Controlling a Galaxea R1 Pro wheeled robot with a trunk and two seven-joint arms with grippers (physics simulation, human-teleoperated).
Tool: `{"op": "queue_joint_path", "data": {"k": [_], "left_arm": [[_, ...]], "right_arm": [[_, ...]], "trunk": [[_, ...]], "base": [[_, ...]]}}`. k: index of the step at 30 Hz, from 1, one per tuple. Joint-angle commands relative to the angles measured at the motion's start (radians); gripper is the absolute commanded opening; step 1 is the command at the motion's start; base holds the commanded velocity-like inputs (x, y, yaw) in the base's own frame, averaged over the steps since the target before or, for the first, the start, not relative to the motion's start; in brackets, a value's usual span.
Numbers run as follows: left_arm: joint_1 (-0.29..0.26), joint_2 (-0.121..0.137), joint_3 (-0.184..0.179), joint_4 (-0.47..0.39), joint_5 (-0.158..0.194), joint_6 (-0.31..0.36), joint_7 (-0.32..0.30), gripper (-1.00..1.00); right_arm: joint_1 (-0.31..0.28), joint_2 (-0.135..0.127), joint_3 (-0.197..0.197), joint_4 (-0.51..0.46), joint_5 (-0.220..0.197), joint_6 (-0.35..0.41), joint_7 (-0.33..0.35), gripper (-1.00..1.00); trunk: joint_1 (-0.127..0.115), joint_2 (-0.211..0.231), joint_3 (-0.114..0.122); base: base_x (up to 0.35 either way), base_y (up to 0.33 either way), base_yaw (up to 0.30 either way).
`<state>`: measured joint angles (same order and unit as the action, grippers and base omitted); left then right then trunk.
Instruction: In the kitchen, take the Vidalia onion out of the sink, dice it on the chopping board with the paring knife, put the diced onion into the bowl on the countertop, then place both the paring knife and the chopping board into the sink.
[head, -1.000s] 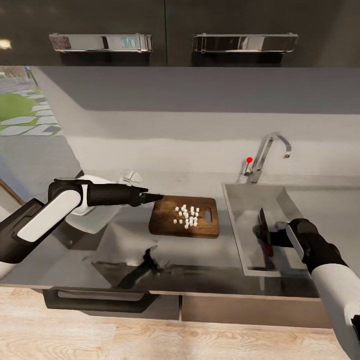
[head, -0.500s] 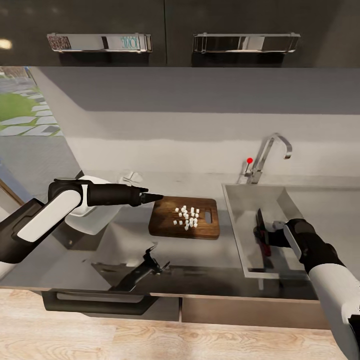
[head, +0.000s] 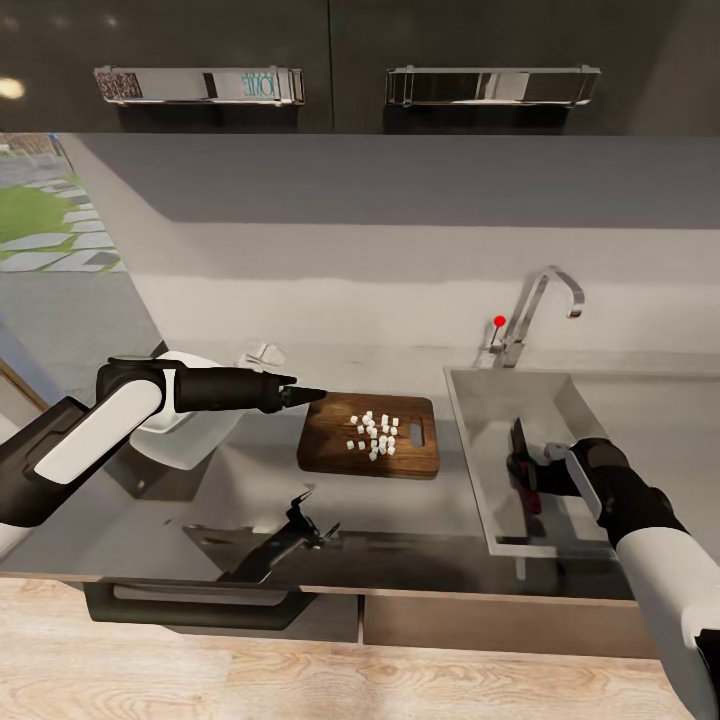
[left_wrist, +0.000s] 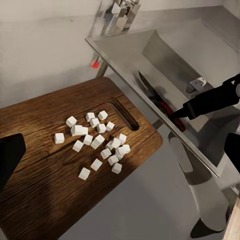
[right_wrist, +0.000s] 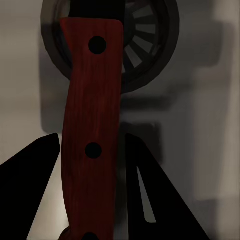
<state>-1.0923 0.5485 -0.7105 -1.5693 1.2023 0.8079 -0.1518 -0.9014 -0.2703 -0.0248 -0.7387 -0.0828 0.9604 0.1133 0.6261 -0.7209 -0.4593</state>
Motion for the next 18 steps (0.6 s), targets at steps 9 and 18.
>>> {"op": "queue_joint_path", "data": {"k": [9,18], "left_arm": [[-0.001,0.001,-0.001,0.000,-0.002,0.001,-0.004,1.00],[-0.001,0.001,-0.001,0.000,-0.002,0.001,-0.004,1.00]], "right_arm": [[0.000,-0.001,-0.001,-0.001,-0.005,0.004,-0.001,1.00],[0.000,0.000,-0.001,-0.002,-0.006,0.005,0.000,1.00]], "trunk": [[0.000,-0.001,-0.001],[0.000,-0.001,-0.001]], "base": [[0.000,0.000,0.000],[0.000,0.000,0.000]]}}
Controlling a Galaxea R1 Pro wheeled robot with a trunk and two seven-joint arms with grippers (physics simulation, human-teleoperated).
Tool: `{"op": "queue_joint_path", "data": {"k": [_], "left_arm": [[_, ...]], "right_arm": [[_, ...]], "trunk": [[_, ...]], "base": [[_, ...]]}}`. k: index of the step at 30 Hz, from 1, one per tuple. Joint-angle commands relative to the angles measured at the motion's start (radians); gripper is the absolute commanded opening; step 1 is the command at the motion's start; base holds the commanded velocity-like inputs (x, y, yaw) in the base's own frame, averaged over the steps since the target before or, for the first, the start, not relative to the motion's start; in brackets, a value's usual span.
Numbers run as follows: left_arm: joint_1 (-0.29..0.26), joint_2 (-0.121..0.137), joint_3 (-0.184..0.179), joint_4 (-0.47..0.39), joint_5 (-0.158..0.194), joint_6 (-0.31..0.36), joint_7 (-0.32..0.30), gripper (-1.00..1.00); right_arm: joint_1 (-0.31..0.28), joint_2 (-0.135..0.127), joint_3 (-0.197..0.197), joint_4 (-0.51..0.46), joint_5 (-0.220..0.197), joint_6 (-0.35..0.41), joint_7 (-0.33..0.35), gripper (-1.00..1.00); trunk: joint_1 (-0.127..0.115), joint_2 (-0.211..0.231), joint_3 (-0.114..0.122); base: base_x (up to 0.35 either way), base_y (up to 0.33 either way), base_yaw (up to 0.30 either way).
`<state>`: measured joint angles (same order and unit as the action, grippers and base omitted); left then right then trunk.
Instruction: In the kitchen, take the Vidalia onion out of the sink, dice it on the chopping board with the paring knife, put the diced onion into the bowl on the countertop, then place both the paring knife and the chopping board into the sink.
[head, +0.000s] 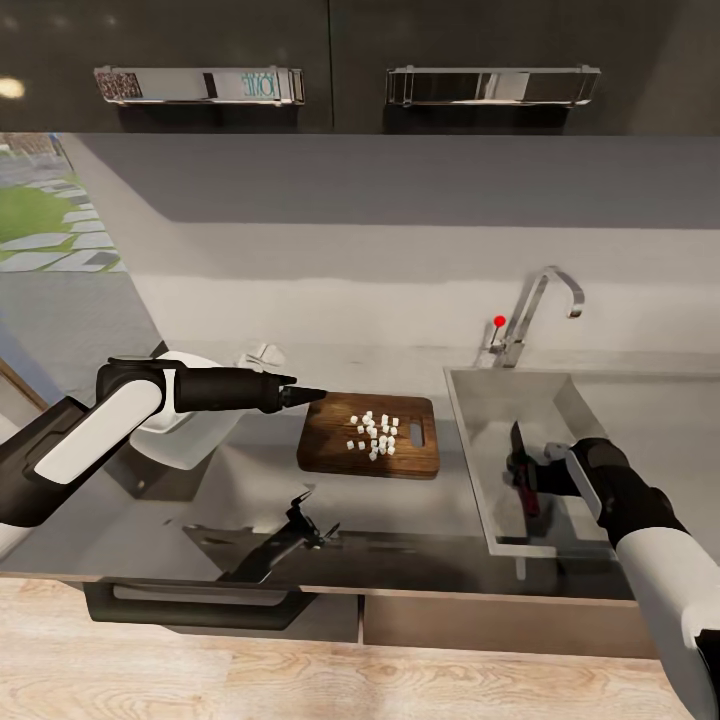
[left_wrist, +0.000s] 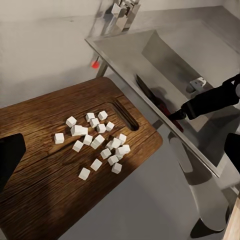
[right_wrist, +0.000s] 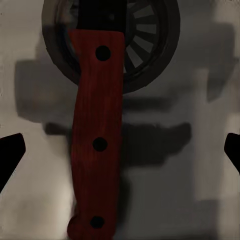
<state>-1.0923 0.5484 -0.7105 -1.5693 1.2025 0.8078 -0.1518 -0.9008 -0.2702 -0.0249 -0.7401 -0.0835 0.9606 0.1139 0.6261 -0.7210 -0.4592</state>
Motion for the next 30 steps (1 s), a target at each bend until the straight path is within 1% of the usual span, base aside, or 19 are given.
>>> {"op": "queue_joint_path", "data": {"k": [1,4,5,6,8,9,12,13,16,19,22,23,25,26,27,29,30], "left_arm": [[-0.001,0.001,-0.001,0.000,-0.002,0.001,-0.004,1.00],[-0.001,0.001,-0.001,0.000,-0.002,0.001,-0.004,1.00],[-0.001,0.001,-0.001,0.000,-0.003,0.001,-0.004,1.00],[-0.001,0.001,-0.001,0.000,-0.003,0.001,-0.005,1.00],[-0.001,0.001,-0.001,0.000,-0.003,0.001,-0.005,1.00],[-0.001,0.001,-0.001,0.000,-0.003,0.001,-0.005,1.00],[-0.001,0.001,-0.001,0.000,-0.003,0.001,-0.005,1.00],[-0.001,0.001,-0.001,0.003,-0.003,0.001,-0.006,1.00],[-0.001,0.004,0.000,0.006,-0.003,0.002,-0.005,1.00],[-0.001,0.007,0.000,0.005,-0.003,0.002,-0.004,1.00],[-0.001,0.020,0.002,0.005,-0.004,0.001,-0.001,1.00],[-0.001,0.031,0.002,0.004,-0.004,-0.001,0.001,1.00],[-0.001,0.035,0.004,0.003,-0.004,-0.003,0.002,1.00],[-0.001,0.039,0.011,0.002,-0.004,-0.009,0.004,1.00],[-0.001,0.063,0.038,0.002,-0.005,-0.041,0.016,1.00],[-0.001,0.073,0.047,0.005,-0.006,-0.076,0.038,1.00],[-0.001,0.075,0.047,0.006,-0.006,-0.081,0.043,1.00]], "right_arm": [[0.000,0.000,-0.001,-0.005,-0.006,0.004,-0.001,1.00],[0.000,-0.001,-0.001,-0.029,-0.007,0.003,0.001,1.00],[0.000,-0.001,-0.004,-0.084,-0.007,0.003,0.003,1.00],[0.000,-0.001,-0.023,-0.159,-0.008,0.004,0.009,1.00],[0.001,-0.001,-0.050,-0.253,-0.008,0.008,0.018,1.00],[0.001,-0.001,-0.053,-0.271,-0.008,0.010,0.019,1.00],[0.002,-0.001,-0.062,-0.364,-0.008,0.026,0.022,1.00],[0.003,-0.001,-0.065,-0.425,-0.009,0.039,0.023,1.00],[0.003,-0.001,-0.067,-0.457,-0.020,0.043,0.023,1.00],[0.003,-0.001,-0.065,-0.497,-0.029,0.048,0.023,1.00],[0.003,-0.001,-0.067,-0.517,-0.031,0.050,0.024,1.00],[0.003,-0.001,-0.068,-0.520,-0.031,0.047,0.039,1.00],[0.005,-0.001,-0.068,-0.521,-0.031,0.045,0.057,1.00],[0.006,-0.002,-0.068,-0.521,-0.031,0.044,0.084,1.00],[0.009,-0.003,-0.069,-0.522,-0.029,0.043,0.190,1.00],[0.013,-0.003,-0.069,-0.523,-0.029,0.031,0.266,1.00],[0.014,-0.003,-0.070,-0.523,-0.029,0.027,0.277,1.00]], "trunk": [[0.000,-0.001,-0.001],[0.000,-0.001,-0.001],[0.000,-0.001,-0.001],[0.000,-0.001,-0.001],[0.000,-0.001,-0.001],[0.000,-0.001,-0.001],[0.000,-0.001,-0.001],[0.000,-0.001,-0.001],[0.000,-0.001,-0.001],[0.000,-0.001,-0.001],[0.000,-0.001,-0.001],[0.000,-0.001,-0.001],[0.000,-0.001,-0.001],[0.000,-0.001,-0.001],[0.000,-0.001,-0.001],[0.000,-0.001,-0.001],[0.000,-0.001,-0.001]], "base": [[0.000,0.000,0.000],[0.000,0.000,0.000],[0.000,0.000,0.000],[0.000,0.000,0.000],[0.000,0.000,0.000],[0.000,0.000,0.000],[0.000,0.000,0.000],[0.000,0.000,0.000],[0.000,0.054,0.000],[0.000,0.252,0.000],[0.000,0.305,0.000],[0.000,0.240,0.000],[0.000,0.213,0.000],[0.000,0.184,0.000],[0.000,0.155,0.000],[0.000,0.104,0.000],[0.000,0.058,0.000]]}}
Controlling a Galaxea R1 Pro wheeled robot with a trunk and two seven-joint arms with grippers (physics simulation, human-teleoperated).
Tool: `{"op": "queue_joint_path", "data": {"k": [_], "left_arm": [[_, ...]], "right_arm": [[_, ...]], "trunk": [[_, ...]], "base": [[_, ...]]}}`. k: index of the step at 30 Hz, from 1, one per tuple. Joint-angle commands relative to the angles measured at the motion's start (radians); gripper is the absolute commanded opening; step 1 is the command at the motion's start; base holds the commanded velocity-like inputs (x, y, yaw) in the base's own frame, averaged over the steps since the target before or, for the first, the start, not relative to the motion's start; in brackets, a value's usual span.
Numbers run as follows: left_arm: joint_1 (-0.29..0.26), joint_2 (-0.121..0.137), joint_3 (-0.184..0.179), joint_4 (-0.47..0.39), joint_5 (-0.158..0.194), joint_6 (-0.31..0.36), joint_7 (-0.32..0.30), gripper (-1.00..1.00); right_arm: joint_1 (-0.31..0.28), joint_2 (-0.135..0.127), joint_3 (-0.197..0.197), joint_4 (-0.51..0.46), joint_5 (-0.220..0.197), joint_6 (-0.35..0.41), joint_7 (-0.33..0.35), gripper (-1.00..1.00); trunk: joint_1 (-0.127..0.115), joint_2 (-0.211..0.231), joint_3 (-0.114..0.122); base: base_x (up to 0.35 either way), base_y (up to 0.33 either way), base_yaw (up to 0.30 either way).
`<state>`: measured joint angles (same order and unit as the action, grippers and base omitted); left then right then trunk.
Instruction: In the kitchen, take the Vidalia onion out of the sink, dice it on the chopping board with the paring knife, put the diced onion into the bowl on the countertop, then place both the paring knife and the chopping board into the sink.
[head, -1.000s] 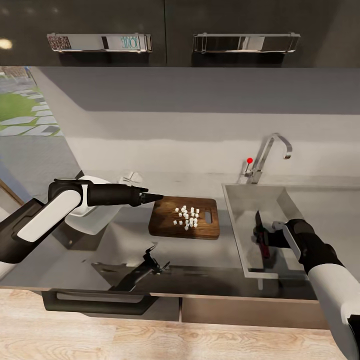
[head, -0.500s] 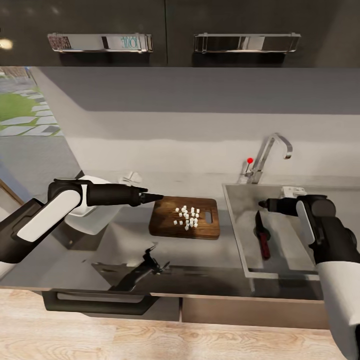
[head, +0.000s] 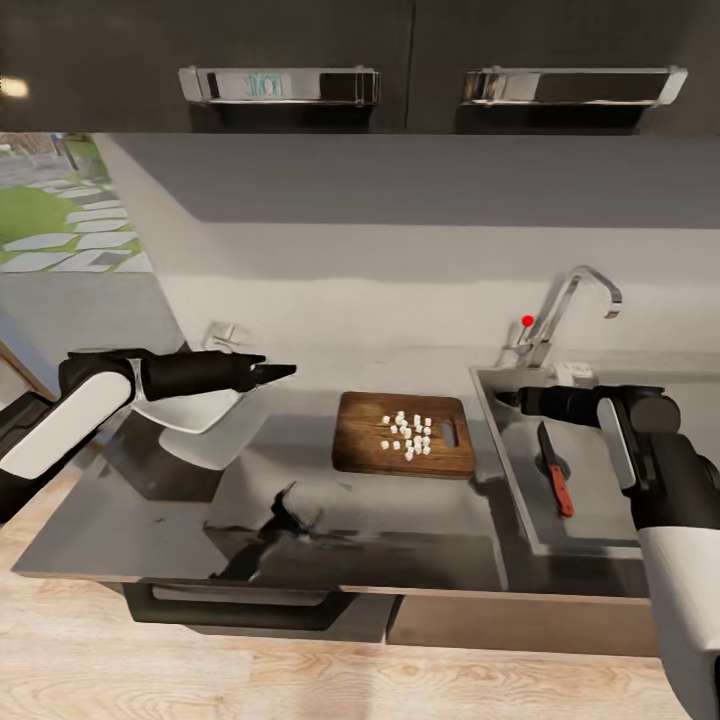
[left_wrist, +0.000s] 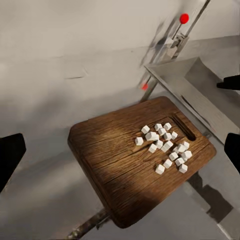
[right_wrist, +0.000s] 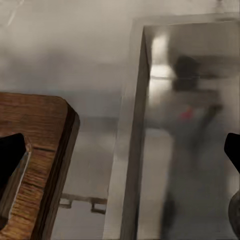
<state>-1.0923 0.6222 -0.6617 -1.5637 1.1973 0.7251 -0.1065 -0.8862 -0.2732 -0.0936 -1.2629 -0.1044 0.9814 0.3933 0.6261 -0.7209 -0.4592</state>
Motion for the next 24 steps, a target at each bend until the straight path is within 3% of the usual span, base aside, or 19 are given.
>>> {"op": "queue_joint_path", "data": {"k": [1,6,11,19,24], "left_arm": [[-0.001,0.004,0.001,0.001,-0.001,-0.015,0.020,1.00],[-0.001,0.005,0.002,-0.001,-0.001,-0.021,0.038,1.00],[-0.001,-0.023,-0.006,-0.006,0.001,-0.020,0.035,1.00],[-0.001,-0.068,-0.012,-0.007,0.001,-0.017,0.036,1.00],[-0.001,-0.096,-0.012,-0.007,0.001,-0.015,0.036,1.00]], "right_arm": [[0.000,-0.001,-0.005,-0.001,-0.008,-0.020,0.029,1.00],[0.001,-0.001,-0.011,-0.004,-0.008,-0.039,0.044,1.00],[0.002,-0.021,-0.030,0.024,-0.012,-0.037,0.038,1.00],[0.003,-0.027,-0.034,0.013,-0.014,-0.035,0.063,1.00],[0.003,-0.027,-0.034,0.013,-0.013,-0.034,0.063,1.00]], "trunk": [[0.000,-0.001,-0.001],[0.000,-0.001,-0.001],[0.000,-0.001,-0.001],[0.000,-0.001,-0.001],[0.000,-0.001,-0.001]], "base": [[0.000,0.019,0.000],[0.000,0.006,0.000],[0.000,0.000,0.000],[0.000,0.001,0.000],[0.000,0.217,0.000]]}}
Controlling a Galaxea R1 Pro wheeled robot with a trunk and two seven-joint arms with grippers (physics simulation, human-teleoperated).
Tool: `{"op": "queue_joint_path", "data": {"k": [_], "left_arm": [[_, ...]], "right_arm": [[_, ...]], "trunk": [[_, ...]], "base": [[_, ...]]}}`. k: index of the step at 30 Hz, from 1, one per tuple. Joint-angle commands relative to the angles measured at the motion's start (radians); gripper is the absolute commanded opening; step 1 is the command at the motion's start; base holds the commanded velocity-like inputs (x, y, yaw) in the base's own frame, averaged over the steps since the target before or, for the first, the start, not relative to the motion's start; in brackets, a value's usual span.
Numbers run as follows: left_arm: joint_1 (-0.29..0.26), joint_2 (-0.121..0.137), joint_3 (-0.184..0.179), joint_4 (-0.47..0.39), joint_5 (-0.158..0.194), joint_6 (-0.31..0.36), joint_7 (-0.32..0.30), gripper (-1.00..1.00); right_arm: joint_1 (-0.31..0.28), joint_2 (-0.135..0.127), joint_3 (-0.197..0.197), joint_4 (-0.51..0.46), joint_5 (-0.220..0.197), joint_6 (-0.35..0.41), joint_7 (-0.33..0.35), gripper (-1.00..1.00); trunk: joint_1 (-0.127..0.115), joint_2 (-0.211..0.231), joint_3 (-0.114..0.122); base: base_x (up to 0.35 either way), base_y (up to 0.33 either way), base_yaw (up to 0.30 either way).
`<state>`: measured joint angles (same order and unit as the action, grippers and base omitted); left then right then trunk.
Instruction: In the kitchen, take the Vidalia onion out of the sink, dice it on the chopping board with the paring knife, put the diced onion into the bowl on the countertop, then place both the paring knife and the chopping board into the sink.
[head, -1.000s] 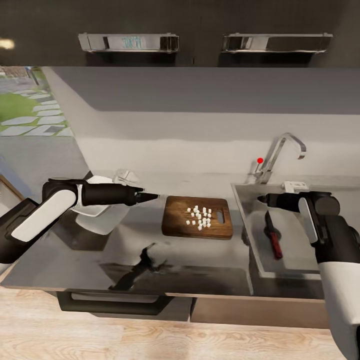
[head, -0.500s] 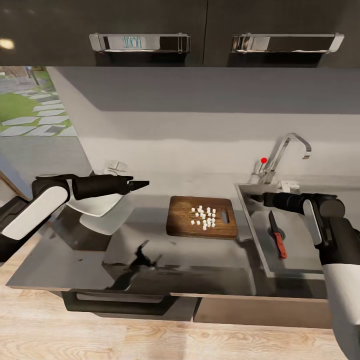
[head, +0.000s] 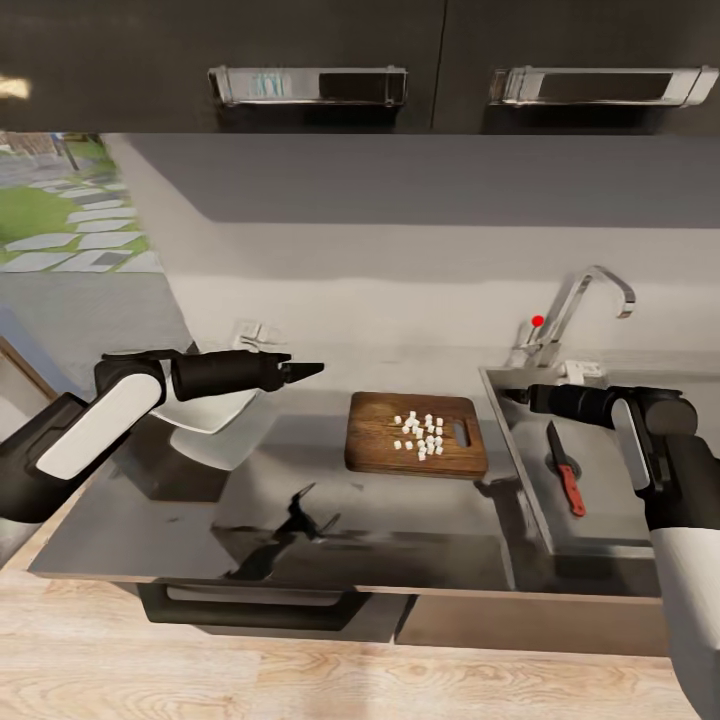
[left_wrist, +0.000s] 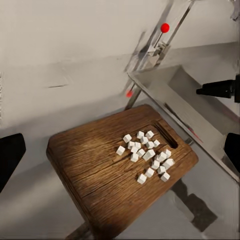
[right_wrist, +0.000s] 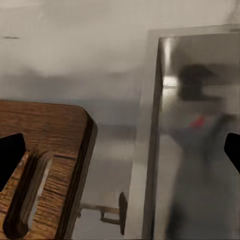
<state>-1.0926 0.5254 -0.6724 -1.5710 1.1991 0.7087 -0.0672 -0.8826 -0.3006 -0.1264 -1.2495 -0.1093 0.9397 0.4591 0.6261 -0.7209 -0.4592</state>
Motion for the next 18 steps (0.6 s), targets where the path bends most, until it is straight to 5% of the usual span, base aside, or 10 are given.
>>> {"op": "queue_joint_path", "data": {"k": [1,14,18], "left_arm": [[-0.001,-0.001,-0.001,0.000,-0.001,0.001,-0.003,1.00],[-0.001,-0.001,-0.001,0.000,-0.001,0.000,-0.003,1.00],[-0.001,-0.001,-0.001,-0.001,-0.002,0.000,-0.003,1.00]], "right_arm": [[-0.001,0.000,-0.001,-0.001,-0.008,0.008,-0.003,1.00],[-0.001,0.000,-0.005,-0.001,-0.006,0.012,-0.013,1.00],[-0.001,0.000,-0.022,-0.001,-0.005,0.013,-0.072,1.00]], "trunk": [[0.000,-0.001,-0.001],[0.000,-0.001,-0.001],[0.000,-0.001,-0.001]], "base": [[0.000,0.297,0.000],[0.000,0.318,0.000],[0.000,0.128,0.000]]}}
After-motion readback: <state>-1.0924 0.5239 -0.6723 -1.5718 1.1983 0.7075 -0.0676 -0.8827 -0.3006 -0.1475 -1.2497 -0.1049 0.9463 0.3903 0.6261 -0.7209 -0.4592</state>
